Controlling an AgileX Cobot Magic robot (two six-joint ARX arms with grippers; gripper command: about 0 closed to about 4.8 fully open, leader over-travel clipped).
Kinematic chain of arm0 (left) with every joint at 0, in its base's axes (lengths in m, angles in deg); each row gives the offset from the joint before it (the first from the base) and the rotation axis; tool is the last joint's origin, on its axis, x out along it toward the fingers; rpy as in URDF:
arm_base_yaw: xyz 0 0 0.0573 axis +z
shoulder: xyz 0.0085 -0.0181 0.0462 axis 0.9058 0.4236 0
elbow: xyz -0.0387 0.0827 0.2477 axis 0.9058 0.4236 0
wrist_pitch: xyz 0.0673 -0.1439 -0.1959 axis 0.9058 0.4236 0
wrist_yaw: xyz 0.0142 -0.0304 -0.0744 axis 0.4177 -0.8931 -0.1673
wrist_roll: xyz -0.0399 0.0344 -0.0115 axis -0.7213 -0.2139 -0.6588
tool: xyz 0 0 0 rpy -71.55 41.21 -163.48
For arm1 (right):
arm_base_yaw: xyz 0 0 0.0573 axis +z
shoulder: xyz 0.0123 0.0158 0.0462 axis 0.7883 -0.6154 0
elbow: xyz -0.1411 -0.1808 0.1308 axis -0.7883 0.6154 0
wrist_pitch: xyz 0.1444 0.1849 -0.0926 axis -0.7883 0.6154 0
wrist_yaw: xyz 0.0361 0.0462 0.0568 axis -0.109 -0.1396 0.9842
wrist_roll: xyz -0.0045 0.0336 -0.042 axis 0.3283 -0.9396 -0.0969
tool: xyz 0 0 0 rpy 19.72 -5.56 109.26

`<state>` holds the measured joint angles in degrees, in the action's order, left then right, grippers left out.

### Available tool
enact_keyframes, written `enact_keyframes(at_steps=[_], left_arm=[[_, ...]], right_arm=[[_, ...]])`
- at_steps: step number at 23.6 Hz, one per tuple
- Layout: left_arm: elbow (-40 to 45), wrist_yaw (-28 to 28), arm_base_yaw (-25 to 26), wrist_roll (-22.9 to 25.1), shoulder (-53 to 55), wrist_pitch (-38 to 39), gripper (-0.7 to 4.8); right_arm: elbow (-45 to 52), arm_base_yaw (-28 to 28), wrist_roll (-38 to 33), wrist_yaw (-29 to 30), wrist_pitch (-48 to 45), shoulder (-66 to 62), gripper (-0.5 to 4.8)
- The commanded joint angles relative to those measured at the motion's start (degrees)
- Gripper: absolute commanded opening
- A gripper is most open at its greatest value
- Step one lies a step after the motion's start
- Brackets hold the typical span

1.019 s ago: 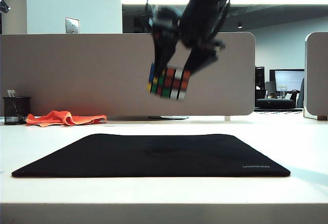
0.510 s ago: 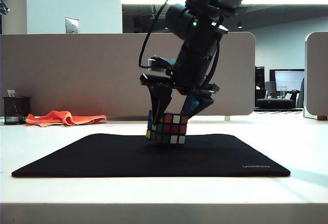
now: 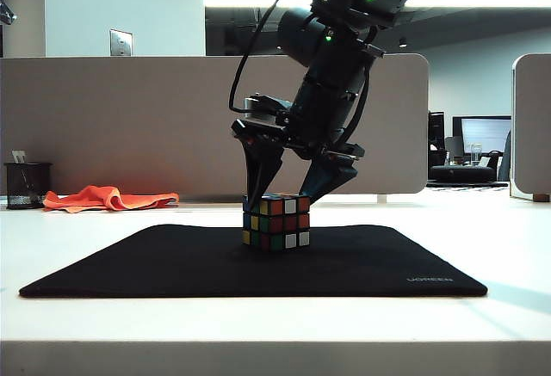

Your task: Pick up the cube on the right side of the mouse pad, then place it in the center of the mouse pad.

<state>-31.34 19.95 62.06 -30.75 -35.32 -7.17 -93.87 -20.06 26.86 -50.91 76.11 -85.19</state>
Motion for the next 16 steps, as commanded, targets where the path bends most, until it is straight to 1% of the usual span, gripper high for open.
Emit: enact_keyframes(at_steps=[1,3,4,5,6,7,8,9,10,11,12,14,15,16], left_arm=[[-0.4,-0.4,-0.1,0.3,-0.1,-0.3,1.52],[-0.4,-0.4,-0.1,0.3,-0.1,-0.3,1.52],[-0.4,-0.4,-0.1,0.3,-0.1,-0.3,1.52],[-0.4,-0.4,-0.1,0.3,-0.1,-0.3,1.52],[-0.4,-0.3,-0.1,0.3,-0.1,-0.3,1.52],[-0.4,-0.2,-0.1,0.4,-0.1,-0.3,1.52],[-0.4,-0.2,-0.1,1.0,-0.1,-0.5,1.51],[-0.4,-0.2,-0.1,2.7,-0.1,-1.3,1.46],[-0.4,-0.2,-0.1,2.8,-0.1,-1.6,1.46],[-0.4,0.1,-0.1,2.9,-0.1,-1.8,1.28],[-0.4,0.4,-0.1,2.9,-0.1,-1.8,1.11],[-0.4,2.0,-0.1,2.9,-0.1,-1.9,0.94],[-0.4,3.0,-0.1,2.8,-0.1,-2.3,0.55],[-0.4,3.5,-0.1,2.6,-0.1,-2.5,0.44]], right_arm=[[-0.6,0.1,0.2,0.4,-0.4,3.3,3.82],[-0.6,0.1,0.2,0.2,-1.2,8.3,3.82],[-0.6,0.0,0.3,-0.2,-1.0,11.1,3.71],[-0.6,0.0,0.4,-1.5,-0.6,12.7,3.42],[-0.5,-0.2,3.1,-4.3,0.5,15.6,2.33],[-0.5,-0.6,7.2,-7.4,1.8,17.9,1.43],[-0.5,-0.9,8.3,-9.9,2.6,19.4,1.14],[-0.5,-2.1,8.3,-13.6,3.9,21.6,0.56],[-0.5,-3.0,7.7,-15.4,4.7,23.0,0.15],[-0.4,-4.5,5.9,-17.8,5.7,25.1,-0.08],[0.0,-5.6,5.0,-18.6,5.6,26.5,-0.08],[1.1,-7.6,4.4,-18.7,4.6,29.0,-0.08],[3.5,-9.8,4.3,-18.9,1.9,31.9,-0.08],[5.0,-10.6,4.2,-18.9,0.4,33.4,-0.08]])
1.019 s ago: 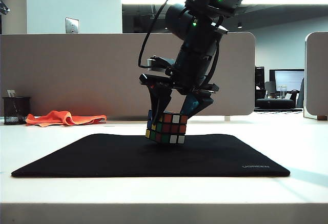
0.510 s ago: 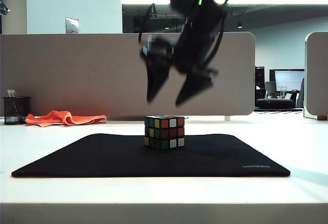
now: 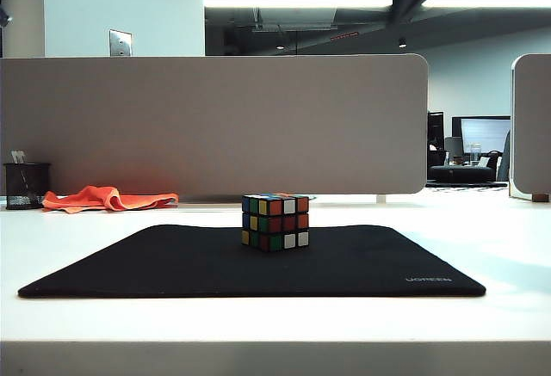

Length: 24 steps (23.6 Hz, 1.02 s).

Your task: Pick up the cube on the right side of the mouse pad, then place it in the center of the mouse pad.

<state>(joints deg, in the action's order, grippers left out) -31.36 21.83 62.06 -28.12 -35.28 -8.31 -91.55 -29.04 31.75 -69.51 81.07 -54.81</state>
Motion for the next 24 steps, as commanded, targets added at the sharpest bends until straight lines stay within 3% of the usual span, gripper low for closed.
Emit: enact_keyframes(at_steps=[1,6,8,13,16,19,24], left_arm=[[-0.3,3.1,-0.1,-0.4,-0.2,-1.7,0.35],[-0.3,7.8,0.0,-0.4,-0.2,-3.5,0.14],[-0.1,11.0,-0.1,-0.2,-0.2,-5.2,-0.06],[2.5,10.7,-0.1,-0.5,-0.2,-12.9,-0.06],[4.1,10.4,-0.1,-0.6,-0.1,-15.5,-0.06],[4.4,10.9,-0.1,-1.6,0.0,-12.0,-0.05],[5.0,11.0,-0.1,-4.0,0.3,-13.0,-0.06]], right_arm=[[4.6,-2.6,-0.7,-0.3,-6.8,4.7,-0.08],[16.4,-5.4,-0.9,-0.3,-17.0,13.0,-0.08],[26.3,-5.6,-0.9,-0.3,-22.9,19.5,-0.08],[38.6,-5.5,-2.8,-0.3,-26.7,30.3,-0.08],[42.5,-5.6,-3.8,-1.6,-26.6,36.0,-0.08],[44.8,-5.5,-3.7,-4.1,-23.1,40.7,-0.08],[45.4,-5.5,-4.9,-1.1,-14.7,45.4,-0.06]])
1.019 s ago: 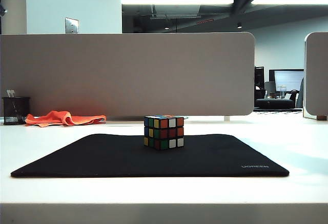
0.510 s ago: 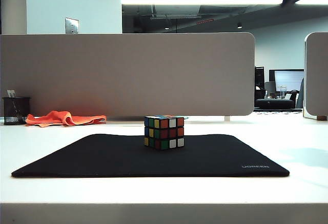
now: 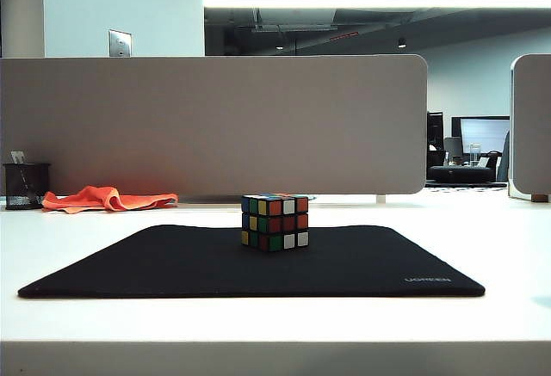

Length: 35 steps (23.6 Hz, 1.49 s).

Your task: Pick up the cube on the right side of the mouse pad, then place it in the center of the mouse pad.

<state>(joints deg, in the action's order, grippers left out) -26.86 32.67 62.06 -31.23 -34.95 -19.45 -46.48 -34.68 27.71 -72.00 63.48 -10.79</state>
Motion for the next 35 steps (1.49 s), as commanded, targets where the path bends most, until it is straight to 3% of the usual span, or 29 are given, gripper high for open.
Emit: enact_keyframes(at_steps=[1,7,10,14,21,24,35], left_arm=[[2.1,0.3,-0.1,-0.5,-0.3,-4.4,-0.06],[10.0,0.2,-0.1,0.4,-6.3,-9.5,-0.06],[17.5,0.3,-0.1,-0.6,-14.8,-12.8,-0.06],[23.9,1.5,-0.1,-4.8,-21.5,-14.5,-0.06],[31.5,3.2,-0.1,-4.9,-25.6,-13.9,-0.06],[31.5,4.7,-0.1,-0.6,-25.8,-15.1,-0.06],[31.5,4.7,-0.1,0.5,-27.1,-16.9,-0.06]], right_arm=[[1.5,0.1,-0.4,1.4,2.2,3.3,0.02],[9.6,0.3,-0.3,1.3,-7.8,11.5,0.01],[17.0,0.3,-0.3,1.2,-11.0,19.5,0.00],[25.5,0.3,-0.3,1.4,-12.2,26.9,0.01],[36.2,0.3,-1.0,1.4,-12.2,37.0,0.01],[39.8,0.3,-1.0,1.3,-12.8,40.5,0.01],[40.8,0.3,-0.9,1.3,-16.3,40.6,0.01]])
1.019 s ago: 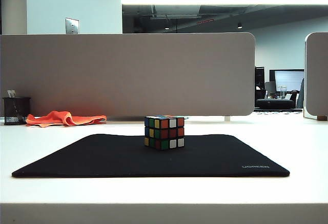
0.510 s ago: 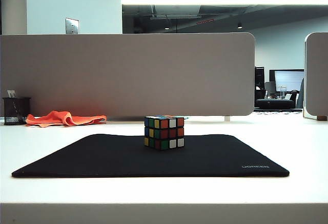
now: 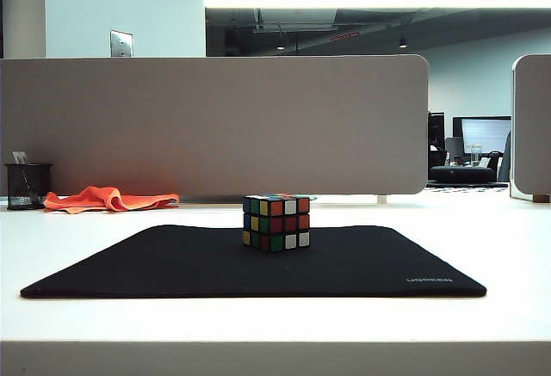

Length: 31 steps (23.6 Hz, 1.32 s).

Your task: Pick up the cube on the right side of the mouse pad, then place it in the center of the mouse pad.

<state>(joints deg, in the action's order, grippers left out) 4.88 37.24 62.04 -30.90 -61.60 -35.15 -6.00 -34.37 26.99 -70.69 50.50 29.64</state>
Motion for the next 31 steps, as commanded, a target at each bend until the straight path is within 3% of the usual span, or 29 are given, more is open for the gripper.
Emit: enact_keyframes(at_steps=[1,5,31], left_arm=[[-0.2,0.1,0.0,0.2,-0.6,-1.2,-0.06],[-0.2,0.1,0.0,-2.4,-0.6,-0.6,-0.05],[-0.2,0.1,0.0,-2.4,-0.6,-0.6,-0.05]], right_arm=[[0.3,0.0,-0.2,0.0,-3.5,0.1,0.01],[0.3,0.0,-0.2,0.0,-3.5,0.1,0.01],[0.3,0.0,-0.2,0.0,-3.5,0.1,0.01]])
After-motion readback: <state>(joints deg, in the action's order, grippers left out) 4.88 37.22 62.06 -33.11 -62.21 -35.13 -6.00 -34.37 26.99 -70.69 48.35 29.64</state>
